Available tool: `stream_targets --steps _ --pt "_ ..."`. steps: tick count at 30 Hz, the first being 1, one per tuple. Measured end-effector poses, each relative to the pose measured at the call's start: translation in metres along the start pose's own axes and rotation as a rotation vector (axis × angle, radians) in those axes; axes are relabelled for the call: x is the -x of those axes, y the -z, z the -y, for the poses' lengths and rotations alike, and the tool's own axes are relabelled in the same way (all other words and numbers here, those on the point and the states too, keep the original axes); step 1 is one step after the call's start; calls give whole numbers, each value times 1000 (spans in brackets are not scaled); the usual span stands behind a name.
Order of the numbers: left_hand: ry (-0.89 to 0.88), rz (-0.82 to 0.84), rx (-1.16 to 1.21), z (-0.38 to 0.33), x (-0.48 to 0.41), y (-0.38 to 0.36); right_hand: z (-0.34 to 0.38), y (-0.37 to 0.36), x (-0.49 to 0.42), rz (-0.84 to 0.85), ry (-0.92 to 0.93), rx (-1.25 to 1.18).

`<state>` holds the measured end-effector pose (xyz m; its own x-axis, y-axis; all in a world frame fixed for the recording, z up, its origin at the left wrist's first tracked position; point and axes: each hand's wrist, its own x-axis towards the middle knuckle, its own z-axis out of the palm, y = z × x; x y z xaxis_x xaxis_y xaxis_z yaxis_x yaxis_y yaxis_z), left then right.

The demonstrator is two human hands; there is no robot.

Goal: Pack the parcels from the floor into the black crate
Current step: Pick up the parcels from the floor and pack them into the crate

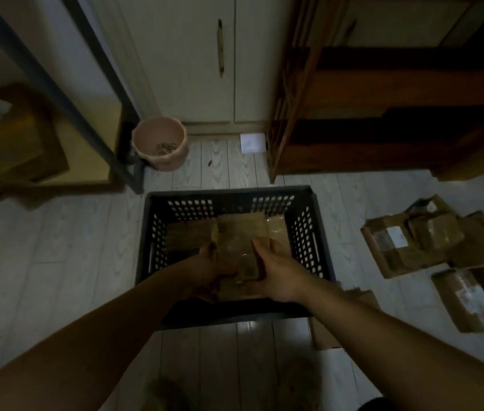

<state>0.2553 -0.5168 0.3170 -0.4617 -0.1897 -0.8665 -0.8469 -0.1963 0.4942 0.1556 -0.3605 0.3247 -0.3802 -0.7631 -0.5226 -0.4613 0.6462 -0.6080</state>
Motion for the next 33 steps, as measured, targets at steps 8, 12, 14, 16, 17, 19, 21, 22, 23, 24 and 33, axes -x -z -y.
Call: stream_targets --steps 8,12,14,16,17,19,21,22,23,24,33 --pt "-32 99 -33 69 -179 -8 -116 -75 -99 98 -22 252" --pt "-54 133 -28 88 -232 -15 -141 -91 -133 151 -49 446" --pt "-71 147 -30 95 -252 -22 -154 -102 -143 162 -61 498" --pt "-103 140 -43 101 -266 -31 -166 -111 -147 148 -70 526" --pt "-112 139 -31 104 -271 -35 -170 -113 -147 142 -76 536" --pt "-113 149 -6 109 -282 -43 -178 -113 -146 139 -93 559" --pt "-105 153 24 113 -289 -46 -182 -112 -147 153 -101 583" --pt "-105 144 36 114 -291 -46 -184 -113 -148 162 -98 596" --pt "-110 135 50 115 -295 -45 -184 -114 -149 171 -95 607" --pt "-109 119 41 114 -295 -45 -184 -114 -151 180 -96 615" --pt "-241 50 -147 114 -332 -58 -196 -120 -169 205 -224 728"
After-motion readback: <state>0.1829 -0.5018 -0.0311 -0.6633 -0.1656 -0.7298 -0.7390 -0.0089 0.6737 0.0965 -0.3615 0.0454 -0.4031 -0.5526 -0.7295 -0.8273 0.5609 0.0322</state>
